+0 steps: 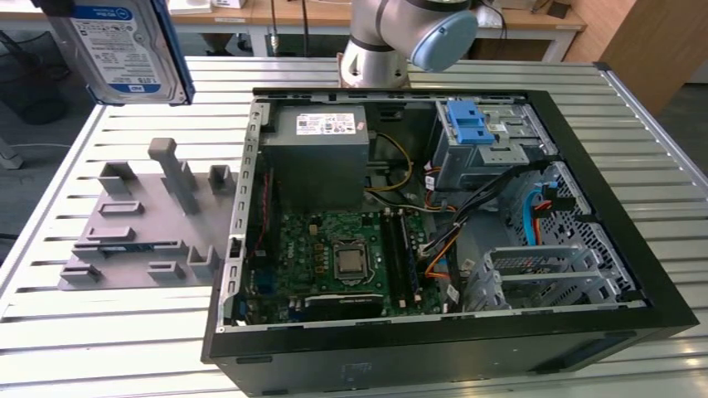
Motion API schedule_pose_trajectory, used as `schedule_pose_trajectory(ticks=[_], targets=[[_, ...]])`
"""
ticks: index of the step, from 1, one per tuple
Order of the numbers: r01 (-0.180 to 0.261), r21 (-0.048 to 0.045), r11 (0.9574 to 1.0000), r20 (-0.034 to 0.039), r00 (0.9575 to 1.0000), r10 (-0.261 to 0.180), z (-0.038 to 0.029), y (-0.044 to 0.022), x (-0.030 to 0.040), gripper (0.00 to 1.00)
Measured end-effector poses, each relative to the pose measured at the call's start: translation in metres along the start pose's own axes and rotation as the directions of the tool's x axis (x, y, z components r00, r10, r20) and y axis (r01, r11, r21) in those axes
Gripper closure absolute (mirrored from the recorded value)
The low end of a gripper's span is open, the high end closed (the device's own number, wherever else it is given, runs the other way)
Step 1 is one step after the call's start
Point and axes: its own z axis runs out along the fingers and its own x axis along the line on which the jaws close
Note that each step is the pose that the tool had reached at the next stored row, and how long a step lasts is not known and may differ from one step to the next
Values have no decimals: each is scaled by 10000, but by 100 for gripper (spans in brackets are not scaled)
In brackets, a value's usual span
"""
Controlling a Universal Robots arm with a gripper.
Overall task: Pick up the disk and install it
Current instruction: 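Pick up the disk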
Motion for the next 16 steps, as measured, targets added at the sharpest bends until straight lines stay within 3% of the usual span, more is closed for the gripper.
schedule_pose_trajectory(ticks=[16], targets=[[-2, 1, 10000, 1, 10000, 2, -2, -72, -1, 63]])
